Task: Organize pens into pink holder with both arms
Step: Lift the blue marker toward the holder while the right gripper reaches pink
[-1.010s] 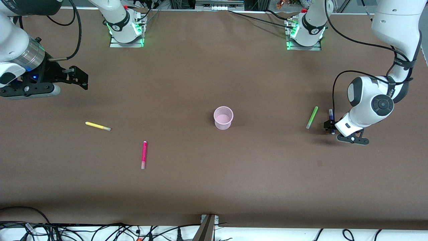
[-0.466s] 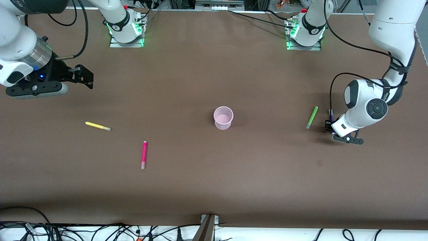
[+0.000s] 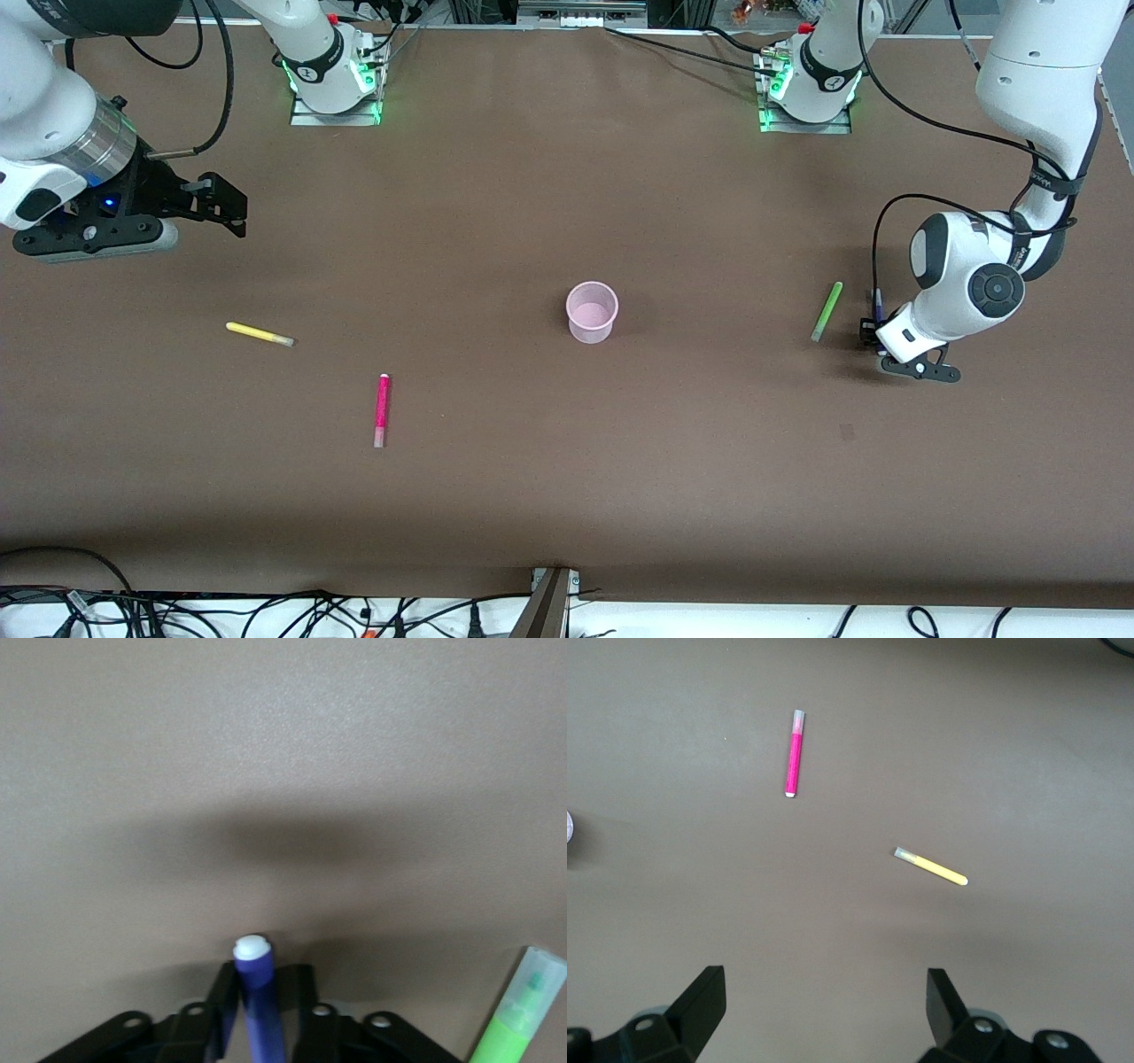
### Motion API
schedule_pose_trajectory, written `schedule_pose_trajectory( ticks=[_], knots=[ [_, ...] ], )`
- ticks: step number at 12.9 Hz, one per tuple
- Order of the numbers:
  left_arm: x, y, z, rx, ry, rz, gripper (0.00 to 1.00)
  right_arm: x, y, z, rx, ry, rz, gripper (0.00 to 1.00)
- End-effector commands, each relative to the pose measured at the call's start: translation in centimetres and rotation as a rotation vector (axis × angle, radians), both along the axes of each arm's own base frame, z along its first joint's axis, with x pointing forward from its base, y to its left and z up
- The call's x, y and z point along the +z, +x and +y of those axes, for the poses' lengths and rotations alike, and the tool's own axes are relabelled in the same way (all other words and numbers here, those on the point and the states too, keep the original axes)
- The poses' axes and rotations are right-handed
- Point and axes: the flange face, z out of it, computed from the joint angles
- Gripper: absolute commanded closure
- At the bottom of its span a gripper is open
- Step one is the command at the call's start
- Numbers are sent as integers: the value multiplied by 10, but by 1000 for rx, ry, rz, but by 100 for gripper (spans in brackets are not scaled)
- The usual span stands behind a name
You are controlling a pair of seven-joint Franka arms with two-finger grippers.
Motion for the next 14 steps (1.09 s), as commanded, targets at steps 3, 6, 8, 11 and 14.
schedule_pose_trajectory(
  ticks=[3, 6, 8, 11, 14],
  knots=[
    [17, 12, 5, -47, 2, -6, 100, 6, -1, -1, -11, -3, -14, 0],
    [78, 39, 1, -43, 16, 96, 100, 7, 3, -1, -9, -3, -38, 0],
    [127, 60, -11, -51, 16, 156, 100, 8, 5, 0, -7, -2, -48, 0],
    [179, 69, -53, -101, -2, 248, 100, -1, 9, 0, -6, -8, -33, 0],
    [217, 78, -109, -192, -43, 190, 100, -8, 12, 0, -5, -15, -24, 0]
  ],
)
